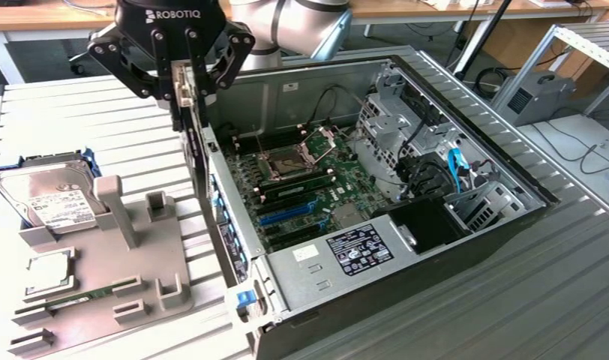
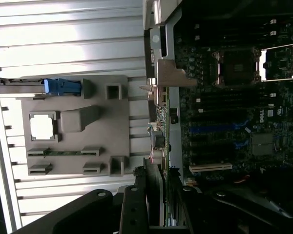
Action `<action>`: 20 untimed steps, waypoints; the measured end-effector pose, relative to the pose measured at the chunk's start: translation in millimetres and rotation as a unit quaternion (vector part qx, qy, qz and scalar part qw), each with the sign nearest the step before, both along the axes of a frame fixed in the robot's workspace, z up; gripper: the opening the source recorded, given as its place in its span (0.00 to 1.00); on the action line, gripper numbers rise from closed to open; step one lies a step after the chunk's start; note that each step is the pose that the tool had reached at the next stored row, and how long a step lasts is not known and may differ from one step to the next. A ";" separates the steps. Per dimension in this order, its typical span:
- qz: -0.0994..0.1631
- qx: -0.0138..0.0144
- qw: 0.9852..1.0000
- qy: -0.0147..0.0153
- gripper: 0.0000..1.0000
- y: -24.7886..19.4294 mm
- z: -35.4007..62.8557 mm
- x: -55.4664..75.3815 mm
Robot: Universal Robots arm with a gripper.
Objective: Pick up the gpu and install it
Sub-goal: 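Pick up the gpu and move the gpu toward the slot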
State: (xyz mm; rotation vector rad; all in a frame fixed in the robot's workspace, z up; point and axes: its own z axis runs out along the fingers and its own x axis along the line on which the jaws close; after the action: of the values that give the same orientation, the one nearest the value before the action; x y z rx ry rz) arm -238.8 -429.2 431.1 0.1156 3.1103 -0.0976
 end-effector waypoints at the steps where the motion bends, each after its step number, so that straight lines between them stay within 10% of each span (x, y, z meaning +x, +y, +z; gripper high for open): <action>1: 0.000 0.000 1.000 0.000 0.29 0.0 -0.1 0.8; 20: 0.000 0.000 1.000 0.000 0.29 0.0 -1.7 17.6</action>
State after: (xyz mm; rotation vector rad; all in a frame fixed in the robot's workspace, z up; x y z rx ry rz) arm -221.2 -429.2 429.3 0.1155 3.1103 -0.0990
